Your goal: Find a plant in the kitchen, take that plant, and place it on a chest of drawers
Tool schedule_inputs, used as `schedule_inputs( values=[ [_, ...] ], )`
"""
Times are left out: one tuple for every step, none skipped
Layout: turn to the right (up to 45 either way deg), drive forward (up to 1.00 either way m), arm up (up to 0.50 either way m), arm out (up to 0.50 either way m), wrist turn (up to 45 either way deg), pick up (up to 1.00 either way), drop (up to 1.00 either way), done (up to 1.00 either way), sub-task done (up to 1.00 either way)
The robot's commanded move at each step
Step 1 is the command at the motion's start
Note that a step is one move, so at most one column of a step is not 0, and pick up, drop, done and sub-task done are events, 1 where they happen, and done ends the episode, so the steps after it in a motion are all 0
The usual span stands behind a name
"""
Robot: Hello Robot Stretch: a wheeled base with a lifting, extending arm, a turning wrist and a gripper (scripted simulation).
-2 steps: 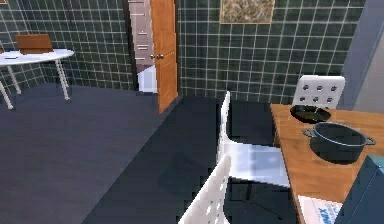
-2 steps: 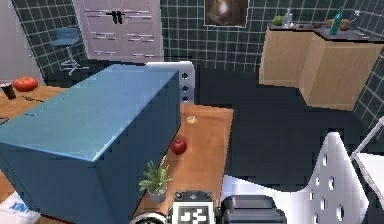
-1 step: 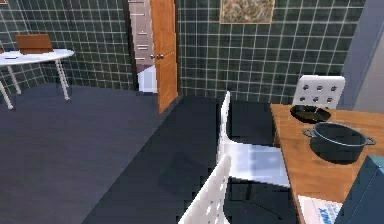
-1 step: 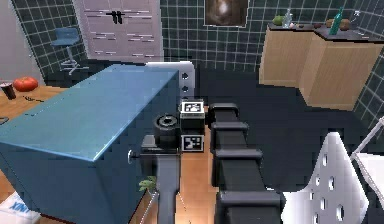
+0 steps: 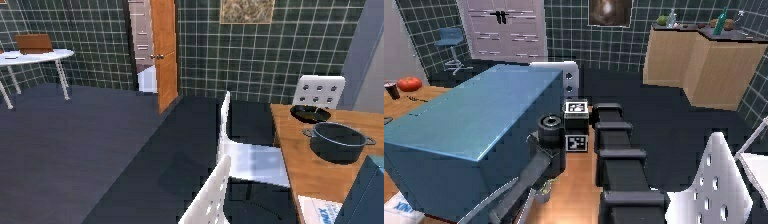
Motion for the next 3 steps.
schedule_inputs(
  values=[
    [0.0, 0.00, 0.00, 0.00, 45.0, 0.00, 0.00, 0.00, 0.00],
    [0.0, 0.00, 0.00, 0.00, 45.0, 0.00, 0.00, 0.00, 0.00],
    [0.0, 0.00, 0.00, 0.00, 24.0, 0.00, 0.00, 0.00, 0.00]
  ],
)
